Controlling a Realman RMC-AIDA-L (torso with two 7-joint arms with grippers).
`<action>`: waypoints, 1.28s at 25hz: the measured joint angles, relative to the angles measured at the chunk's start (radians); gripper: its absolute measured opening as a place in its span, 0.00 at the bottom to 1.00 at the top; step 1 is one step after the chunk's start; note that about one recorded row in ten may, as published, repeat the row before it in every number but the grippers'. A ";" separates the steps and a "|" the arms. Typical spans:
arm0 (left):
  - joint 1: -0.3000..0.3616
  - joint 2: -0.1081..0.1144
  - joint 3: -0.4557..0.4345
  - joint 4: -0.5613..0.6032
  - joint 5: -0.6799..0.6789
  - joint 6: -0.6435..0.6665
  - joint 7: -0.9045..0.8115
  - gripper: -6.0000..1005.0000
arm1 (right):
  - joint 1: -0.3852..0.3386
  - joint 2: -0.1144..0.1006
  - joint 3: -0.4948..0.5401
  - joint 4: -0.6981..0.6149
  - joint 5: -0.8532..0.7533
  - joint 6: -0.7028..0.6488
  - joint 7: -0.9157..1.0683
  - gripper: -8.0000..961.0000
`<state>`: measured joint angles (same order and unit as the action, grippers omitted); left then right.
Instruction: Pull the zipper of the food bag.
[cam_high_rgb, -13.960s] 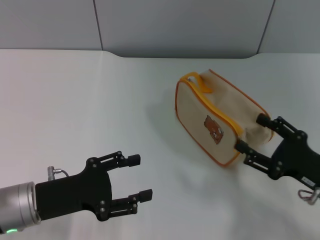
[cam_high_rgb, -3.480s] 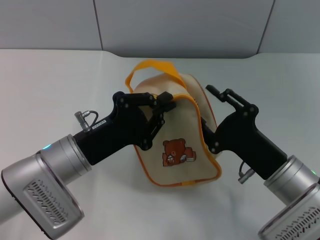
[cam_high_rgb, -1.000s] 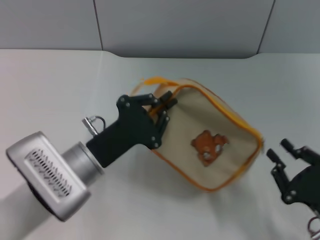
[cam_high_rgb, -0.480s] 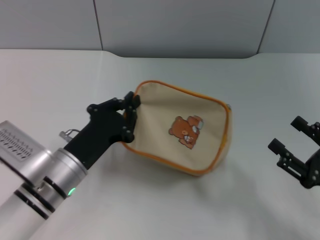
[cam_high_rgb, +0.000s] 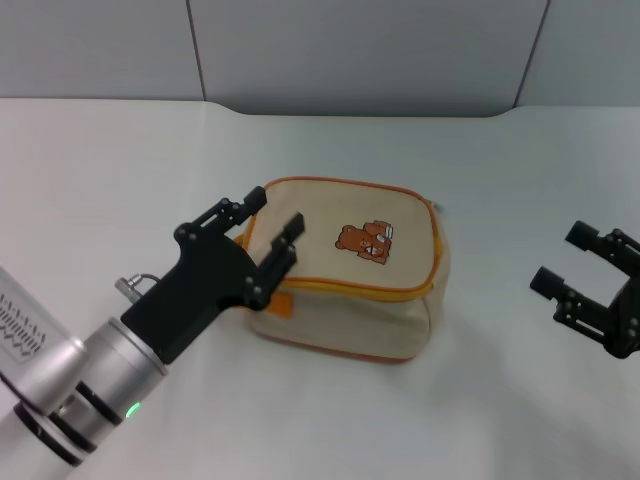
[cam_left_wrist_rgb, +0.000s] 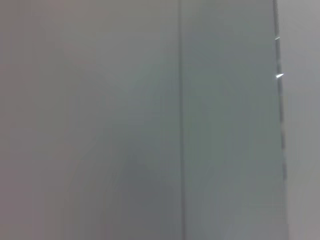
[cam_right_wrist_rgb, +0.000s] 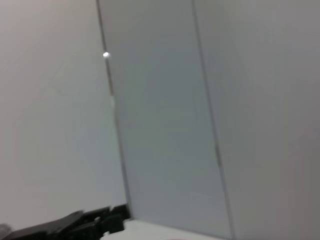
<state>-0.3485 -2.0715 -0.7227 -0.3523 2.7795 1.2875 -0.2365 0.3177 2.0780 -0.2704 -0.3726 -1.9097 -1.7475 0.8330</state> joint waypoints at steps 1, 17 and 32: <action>0.002 0.002 0.000 0.003 0.020 0.019 -0.009 0.30 | 0.002 0.000 -0.019 -0.018 0.000 -0.006 0.017 0.79; -0.134 0.039 0.243 0.354 0.112 0.392 -0.266 0.77 | 0.041 -0.036 -0.285 -0.101 0.000 -0.043 0.144 0.80; -0.140 0.032 0.276 0.413 0.105 0.515 -0.266 0.77 | 0.040 -0.029 -0.293 -0.102 0.002 -0.039 0.155 0.80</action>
<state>-0.4885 -2.0390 -0.4468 0.0612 2.8847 1.8030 -0.5027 0.3578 2.0487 -0.5636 -0.4748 -1.9082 -1.7868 0.9883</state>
